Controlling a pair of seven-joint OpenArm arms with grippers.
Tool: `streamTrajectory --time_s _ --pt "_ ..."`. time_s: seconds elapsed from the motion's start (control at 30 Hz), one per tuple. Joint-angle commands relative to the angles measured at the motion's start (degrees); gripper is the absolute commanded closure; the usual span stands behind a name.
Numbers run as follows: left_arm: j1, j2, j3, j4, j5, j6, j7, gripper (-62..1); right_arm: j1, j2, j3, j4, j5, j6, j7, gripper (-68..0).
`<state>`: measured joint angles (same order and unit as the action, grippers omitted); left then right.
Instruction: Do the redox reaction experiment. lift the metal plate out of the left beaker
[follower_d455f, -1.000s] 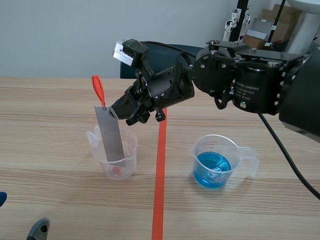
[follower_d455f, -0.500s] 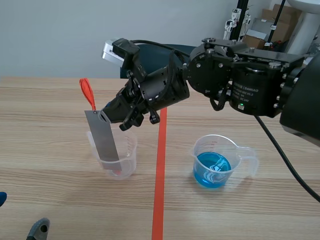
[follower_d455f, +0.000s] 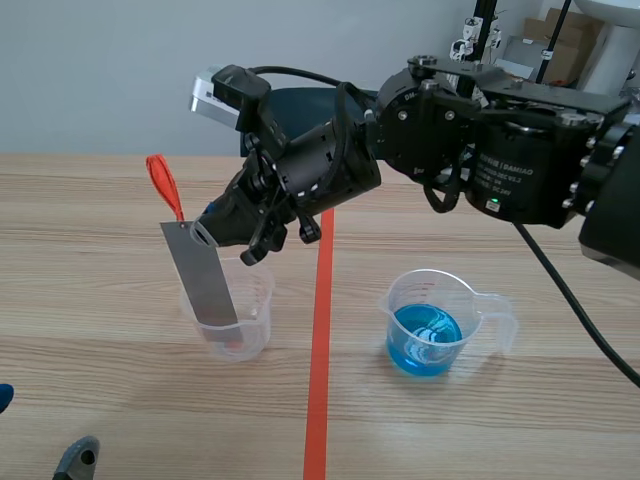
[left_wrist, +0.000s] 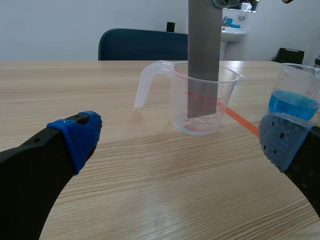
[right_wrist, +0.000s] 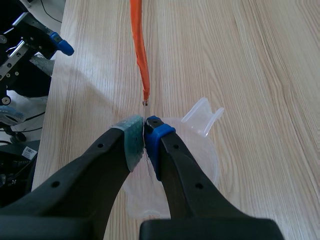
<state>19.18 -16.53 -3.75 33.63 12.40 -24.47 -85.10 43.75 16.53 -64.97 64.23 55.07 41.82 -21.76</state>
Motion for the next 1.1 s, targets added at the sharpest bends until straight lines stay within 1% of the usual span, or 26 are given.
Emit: streamTrajectory --time_s 0.0,0.33,0.5,0.8,1.07 --pt "-0.33 -0.66 -0.02 0.98 -0.35 -0.11 -0.81 -62.3 0.76 0.98 0.42 2.05 0.46 0.9 0.85 -0.6" --pt "-0.33 -0.66 -0.02 0.98 -0.35 -0.11 -0.81 -62.3 0.87 4.68 1.07 6.86 -0.87 0.9 1.36 -0.6" --pt "-0.33 -0.66 -0.02 0.98 -0.35 -0.11 -0.81 -62.3 0.87 6.34 3.19 10.16 -0.87 0.9 1.95 -0.6" --pt "-0.33 -0.66 -0.02 0.98 -0.35 -0.11 -0.81 -62.3 0.87 8.07 7.78 16.28 -0.85 0.9 1.51 -0.6" --pt "-0.33 -0.66 -0.02 0.98 -0.35 -0.11 -0.81 -62.3 0.87 9.68 8.39 20.59 -0.81 0.9 1.55 -0.6"
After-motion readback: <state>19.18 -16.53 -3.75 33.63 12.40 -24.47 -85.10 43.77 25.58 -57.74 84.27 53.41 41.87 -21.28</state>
